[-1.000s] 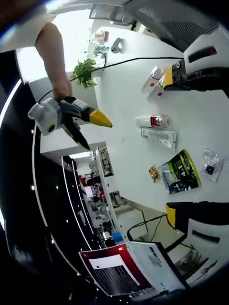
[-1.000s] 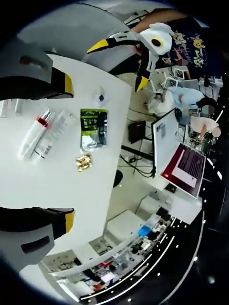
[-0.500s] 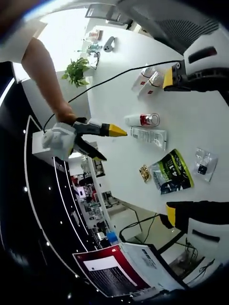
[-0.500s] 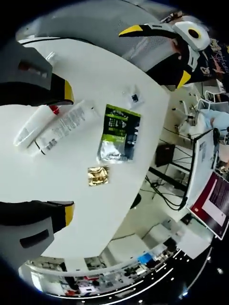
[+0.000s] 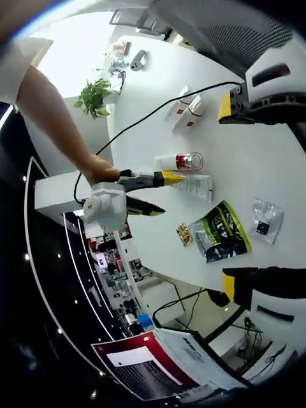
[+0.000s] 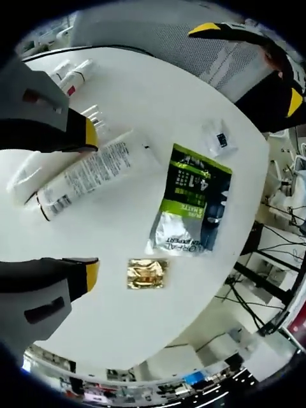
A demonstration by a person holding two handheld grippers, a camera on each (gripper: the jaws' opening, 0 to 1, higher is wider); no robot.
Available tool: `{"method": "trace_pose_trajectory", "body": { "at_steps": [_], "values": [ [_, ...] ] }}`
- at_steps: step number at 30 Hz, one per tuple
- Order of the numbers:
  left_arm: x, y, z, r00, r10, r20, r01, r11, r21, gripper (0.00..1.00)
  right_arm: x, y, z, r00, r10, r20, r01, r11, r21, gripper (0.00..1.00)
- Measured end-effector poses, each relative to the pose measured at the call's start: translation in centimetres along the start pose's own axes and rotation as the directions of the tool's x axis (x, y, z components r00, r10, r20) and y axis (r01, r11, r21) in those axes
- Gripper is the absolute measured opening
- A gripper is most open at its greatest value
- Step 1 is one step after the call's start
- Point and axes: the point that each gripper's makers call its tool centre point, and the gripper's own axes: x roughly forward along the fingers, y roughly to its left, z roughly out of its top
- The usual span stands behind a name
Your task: Arrange the skincare products in the storage area until every visible bottle or jar stands upright without overlapping.
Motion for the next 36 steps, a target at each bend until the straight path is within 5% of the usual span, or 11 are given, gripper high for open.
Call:
{"method": "trace_pose_trajectory", "body": {
  "at_steps": [19, 22, 36],
  "values": [
    [0.0, 0.1, -0.6, 0.999, 0.014, -0.032, -0.013, 1.000, 0.029, 0.89, 2.5, 2.3, -1.5, 0.994, 0.067, -0.083, -0.072, 0.996, -0.056, 0.55],
    [0.0, 0.1, -0.7, 0.999, 0.016, -0.034, -0.015, 0.999, 0.038, 0.87, 2.6, 3.5, -1.6, 0.985, 0.146, -0.090, -0.149, 0.988, -0.032, 0.48],
    [0.0, -0.4, -0.7, 1.000, -0.005, -0.028, 0.007, 0.998, 0.061, 0.80, 2.0, 3.5, -1.3, 0.987, 0.118, -0.109, -0.123, 0.992, -0.039, 0.47]
  ]
}}
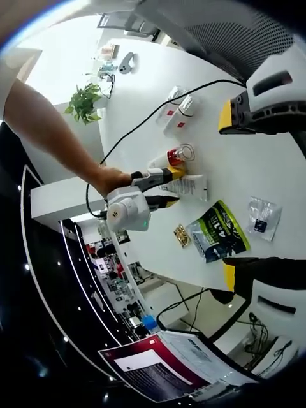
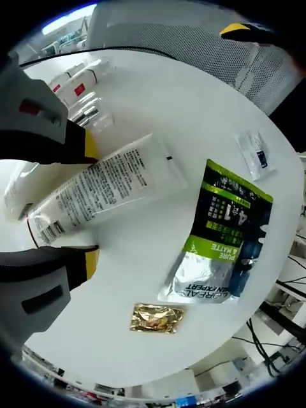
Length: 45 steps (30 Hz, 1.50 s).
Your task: Arrange the skincare products in the storage area until every visible bottle or jar stands upright without overlapping.
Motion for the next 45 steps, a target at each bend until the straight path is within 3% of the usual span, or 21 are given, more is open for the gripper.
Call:
{"method": "trace_pose_trajectory", "body": {
  "at_steps": [3, 14, 22, 26, 31, 34, 39, 40, 45],
  "values": [
    [-0.1, 0.1, 0.1, 1.000, 0.006, 0.003, -0.006, 1.000, 0.004, 0.77, -0.2, 0.2, 0.5, 1.000, -0.008, 0.012, 0.008, 1.000, -0.005, 0.36],
    [-0.3, 0.5, 0.3, 1.000, 0.018, 0.017, -0.018, 1.000, 0.011, 0.72, 0.0, -0.7, 0.3, 1.000, 0.008, 0.027, -0.007, 0.999, -0.031, 0.26],
    [-0.2, 0.4, 0.2, 1.000, 0.011, 0.007, -0.011, 1.000, 0.019, 0.72, -0.5, -1.2, 0.7, 0.993, -0.069, 0.098, 0.075, 0.995, -0.061, 0.21],
    [-0.3, 0.4, 0.4, 1.000, 0.010, 0.015, -0.011, 1.000, 0.024, 0.71, -1.6, -1.6, 1.0, 0.979, -0.138, 0.150, 0.151, 0.985, -0.080, 0.21],
    [-0.2, 0.4, 0.4, 1.000, 0.009, 0.018, -0.010, 1.000, 0.018, 0.71, -4.0, -2.8, 1.3, 0.946, -0.229, 0.230, 0.233, 0.972, 0.011, 0.20],
    [-0.2, 0.4, 0.6, 1.000, 0.006, 0.025, -0.007, 1.000, 0.027, 0.71, -5.8, -3.4, 1.8, 0.910, -0.294, 0.291, 0.283, 0.956, 0.080, 0.20],
    [-0.2, 0.2, 0.9, 0.999, -0.006, 0.038, 0.005, 1.000, 0.025, 0.72, -9.2, -3.9, 2.0, 0.841, -0.400, 0.364, 0.348, 0.915, 0.204, 0.20],
    [-0.3, 0.0, 1.3, 0.998, -0.018, 0.060, 0.017, 1.000, 0.014, 0.73, -10.0, -4.0, 2.0, 0.819, -0.428, 0.383, 0.359, 0.902, 0.239, 0.20],
    [-0.3, 0.1, 1.4, 0.998, -0.010, 0.063, 0.009, 1.000, 0.010, 0.75, -12.7, -3.4, 1.3, 0.748, -0.508, 0.426, 0.371, 0.853, 0.367, 0.20]
  ]
}}
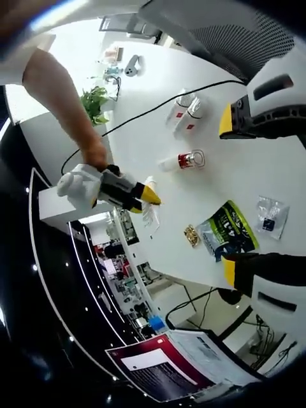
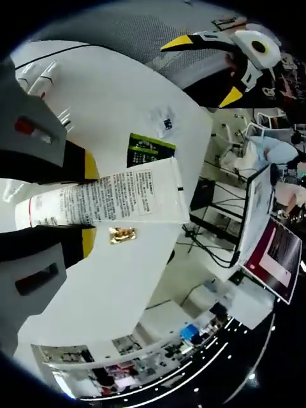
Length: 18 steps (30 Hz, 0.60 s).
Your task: Arrange the skincare products in the storage area until every visible bottle or jar stands upright without overlapping.
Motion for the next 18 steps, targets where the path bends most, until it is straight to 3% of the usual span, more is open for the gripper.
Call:
{"method": "trace_pose_trajectory", "body": {
  "at_steps": [6, 11, 14, 18],
  "values": [
    [-0.1, 0.3, 0.6, 1.000, 0.007, 0.030, -0.007, 1.000, -0.014, 0.78, -3.2, -0.3, 1.2, 0.990, -0.100, 0.103, 0.084, 0.986, 0.145, 0.21],
    [-0.3, 0.4, 1.2, 0.999, 0.009, 0.054, -0.007, 0.999, -0.033, 0.81, -6.2, 0.0, 2.4, 0.964, -0.178, 0.195, 0.116, 0.949, 0.293, 0.21],
    [-0.5, 0.5, 1.8, 0.998, 0.006, 0.067, -0.003, 0.999, -0.042, 0.82, -7.3, 0.7, 2.7, 0.956, -0.195, 0.221, 0.112, 0.934, 0.338, 0.21],
    [-0.5, 0.4, 1.9, 0.998, -0.002, 0.066, 0.006, 0.999, -0.049, 0.82, -8.9, 1.9, 3.2, 0.934, -0.242, 0.263, 0.113, 0.898, 0.426, 0.21]
  ]
}}
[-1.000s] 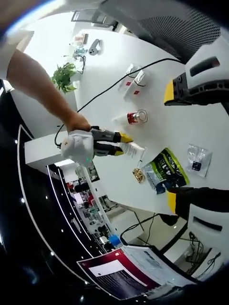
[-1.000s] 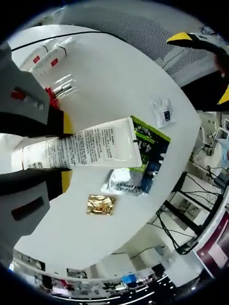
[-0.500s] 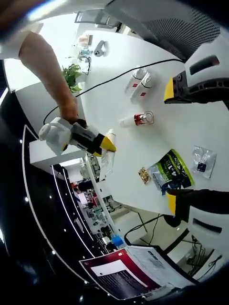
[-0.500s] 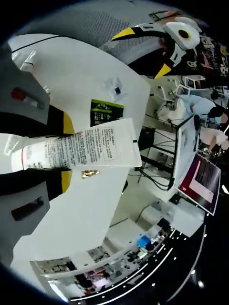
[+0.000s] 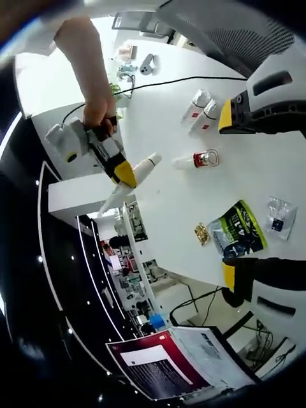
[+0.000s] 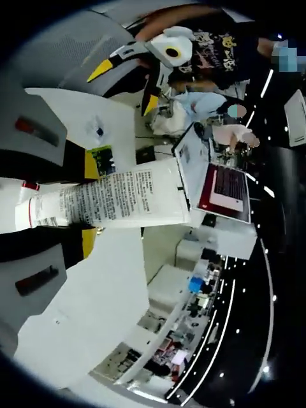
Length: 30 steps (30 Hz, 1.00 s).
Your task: Arrange the skincare products in the storage area until every visible bottle or jar stands upright without overlapping.
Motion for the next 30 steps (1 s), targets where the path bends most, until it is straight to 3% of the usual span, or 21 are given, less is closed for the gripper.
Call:
{"method": "trace_pose_trajectory", "body": {
  "at_steps": [9, 12, 16, 21, 25, 27, 28, 30],
  "values": [
    [-0.3, 0.1, 1.0, 1.000, -0.019, 0.023, 0.020, 0.999, -0.048, 0.83, -2.8, 2.1, 0.5, 0.996, -0.033, 0.086, 0.022, 0.992, 0.127, 0.21],
    [-0.5, -0.1, 2.3, 0.998, -0.037, 0.059, 0.043, 0.995, -0.095, 0.83, -3.7, 2.8, 0.9, 0.992, -0.040, 0.119, 0.019, 0.985, 0.172, 0.22],
    [-0.6, -1.3, 5.0, 0.987, -0.083, 0.138, 0.110, 0.973, -0.201, 0.82, -4.6, 3.6, 1.3, 0.988, -0.042, 0.150, 0.010, 0.978, 0.207, 0.22],
    [-0.4, -4.2, 7.6, 0.946, -0.211, 0.247, 0.281, 0.912, -0.297, 0.82, -5.3, 4.5, 1.7, 0.984, -0.031, 0.176, -0.013, 0.970, 0.243, 0.22],
    [-0.7, -6.4, 9.2, 0.888, -0.301, 0.347, 0.426, 0.825, -0.373, 0.81, -6.0, 5.9, 2.1, 0.977, 0.005, 0.214, -0.069, 0.953, 0.294, 0.22],
    [-0.7, -7.0, 9.6, 0.869, -0.317, 0.381, 0.458, 0.806, -0.374, 0.78, -6.2, 6.8, 2.3, 0.973, 0.022, 0.230, -0.100, 0.938, 0.333, 0.22],
    [-0.7, -7.4, 9.6, 0.863, -0.328, 0.385, 0.475, 0.788, -0.392, 0.78, -6.4, 7.5, 2.4, 0.969, 0.043, 0.244, -0.128, 0.930, 0.345, 0.22],
    [-0.6, -7.7, 9.6, 0.854, -0.335, 0.398, 0.489, 0.779, -0.392, 0.78, -6.6, 8.6, 2.7, 0.959, 0.080, 0.271, -0.179, 0.915, 0.362, 0.22]
  ]
}}
